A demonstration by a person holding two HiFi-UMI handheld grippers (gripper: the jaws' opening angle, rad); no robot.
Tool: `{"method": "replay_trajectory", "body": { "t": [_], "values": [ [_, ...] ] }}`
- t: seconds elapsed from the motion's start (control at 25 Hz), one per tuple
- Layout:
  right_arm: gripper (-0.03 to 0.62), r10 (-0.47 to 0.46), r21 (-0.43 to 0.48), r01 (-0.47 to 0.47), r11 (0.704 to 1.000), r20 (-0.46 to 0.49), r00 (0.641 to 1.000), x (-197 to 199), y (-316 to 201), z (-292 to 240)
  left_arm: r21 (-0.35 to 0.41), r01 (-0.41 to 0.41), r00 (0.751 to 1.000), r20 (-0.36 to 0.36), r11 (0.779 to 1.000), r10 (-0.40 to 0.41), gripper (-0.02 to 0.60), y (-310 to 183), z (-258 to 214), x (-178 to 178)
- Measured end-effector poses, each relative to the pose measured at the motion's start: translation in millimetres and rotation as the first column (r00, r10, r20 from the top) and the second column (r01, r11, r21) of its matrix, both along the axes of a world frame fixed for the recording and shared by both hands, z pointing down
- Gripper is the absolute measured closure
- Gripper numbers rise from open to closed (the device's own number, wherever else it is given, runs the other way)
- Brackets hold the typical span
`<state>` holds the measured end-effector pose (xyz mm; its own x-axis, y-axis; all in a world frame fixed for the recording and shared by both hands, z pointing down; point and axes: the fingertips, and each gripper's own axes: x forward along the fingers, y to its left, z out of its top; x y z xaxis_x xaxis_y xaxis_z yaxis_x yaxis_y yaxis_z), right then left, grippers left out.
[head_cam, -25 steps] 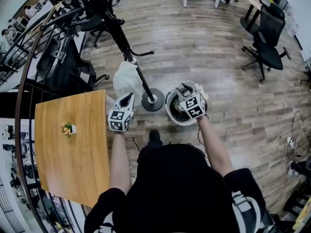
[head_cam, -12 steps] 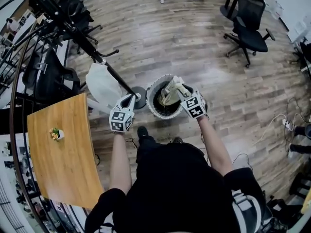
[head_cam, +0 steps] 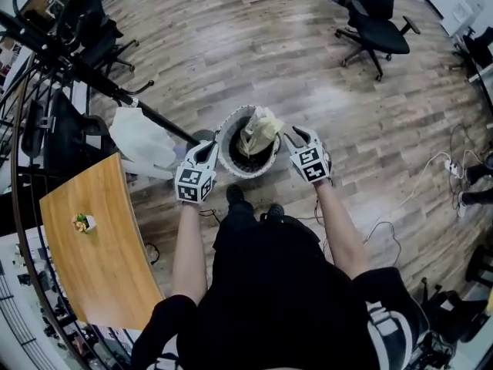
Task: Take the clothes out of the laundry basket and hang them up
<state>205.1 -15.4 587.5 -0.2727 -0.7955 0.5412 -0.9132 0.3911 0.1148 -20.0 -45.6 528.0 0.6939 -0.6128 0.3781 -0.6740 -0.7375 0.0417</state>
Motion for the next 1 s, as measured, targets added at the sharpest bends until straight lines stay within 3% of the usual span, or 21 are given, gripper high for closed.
{"method": "replay_trajectory", "body": {
  "t": [0.2,0.52,1.0],
  "values": [
    [0.45,0.062,-0.038,-0.061,0.997,0.012,0.998,20.9,3.1,14.3,-0.034,-0.047,0.999,0.006,0.998,0.047,0.557,-8.4,13.0,15.7],
    [0.45,0.108,-0.111,-0.109,0.988,-0.013,0.994,23.4,-11.4,40.5,-0.093,-0.108,0.994,-0.009,0.99,0.108,0.557,-47.0,37.7,26.7],
    [0.45,0.232,-0.175,-0.233,0.957,-0.024,0.972,34.7,-51.3,67.9,-0.165,-0.245,0.969,-0.005,0.955,0.248,0.557,-116.1,73.5,50.1]
  ]
}}
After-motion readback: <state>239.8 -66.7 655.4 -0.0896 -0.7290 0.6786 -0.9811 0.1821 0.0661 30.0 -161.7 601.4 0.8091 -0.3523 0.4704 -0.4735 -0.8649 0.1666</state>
